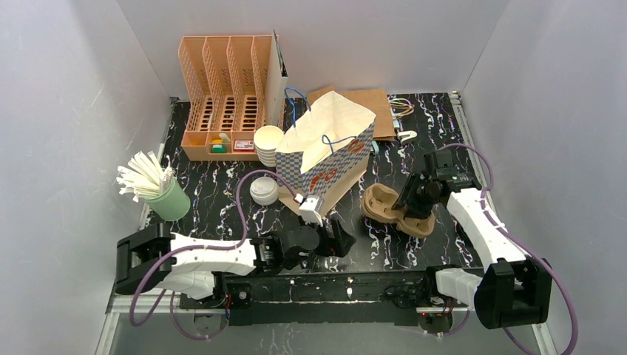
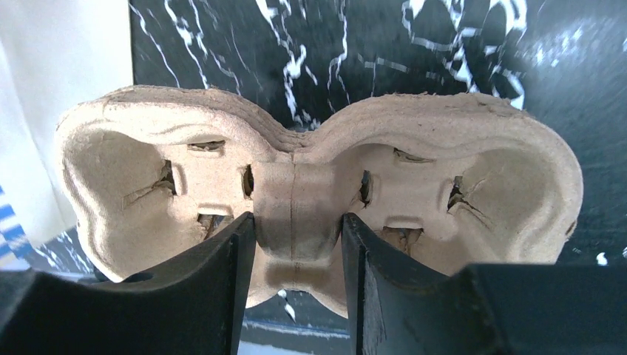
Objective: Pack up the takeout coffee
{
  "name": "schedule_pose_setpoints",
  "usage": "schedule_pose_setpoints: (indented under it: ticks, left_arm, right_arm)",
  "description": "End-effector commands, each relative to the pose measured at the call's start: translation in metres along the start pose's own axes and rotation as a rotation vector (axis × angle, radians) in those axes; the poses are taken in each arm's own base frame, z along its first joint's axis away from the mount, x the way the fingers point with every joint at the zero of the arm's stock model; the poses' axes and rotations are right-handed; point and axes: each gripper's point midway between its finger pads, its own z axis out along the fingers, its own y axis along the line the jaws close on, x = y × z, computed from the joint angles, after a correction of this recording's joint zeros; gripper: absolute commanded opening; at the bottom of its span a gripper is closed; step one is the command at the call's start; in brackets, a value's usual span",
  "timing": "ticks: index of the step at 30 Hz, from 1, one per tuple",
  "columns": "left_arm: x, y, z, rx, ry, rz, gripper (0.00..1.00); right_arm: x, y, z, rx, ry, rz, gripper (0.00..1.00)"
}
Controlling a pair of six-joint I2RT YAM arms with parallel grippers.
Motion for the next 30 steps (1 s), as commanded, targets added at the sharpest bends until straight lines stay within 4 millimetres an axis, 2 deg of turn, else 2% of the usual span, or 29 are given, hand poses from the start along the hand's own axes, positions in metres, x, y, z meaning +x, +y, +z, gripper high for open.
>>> schedule_pose_setpoints:
  ticks: [1,8,14,30]
  left_arm:
    - [-0.022,-0.034,0.014,0.107,-0.114,-0.137,0.79]
    - [-0.019,-0.045,0.039,0.124,-0.152,-0.191,0.7]
    - [-0.023,-0.055,0.047,0.173,-0.172,-0.214,0.71]
    - [-0.026,-0.044,0.074,0.164,-0.152,-0.252,0.62]
  right_arm:
    - [0.024,0.006,-0.006,-0.07,0.063,-0.023,0.52]
    - [0.03,0.004,-0.009,-0.074,0.072,-0.032,0.52]
    - [0.026,0.003,-0.008,-0.062,0.066,-0.037,0.52]
    - [0.026,0.009,-0.005,-0.083,0.083,-0.038,0.51]
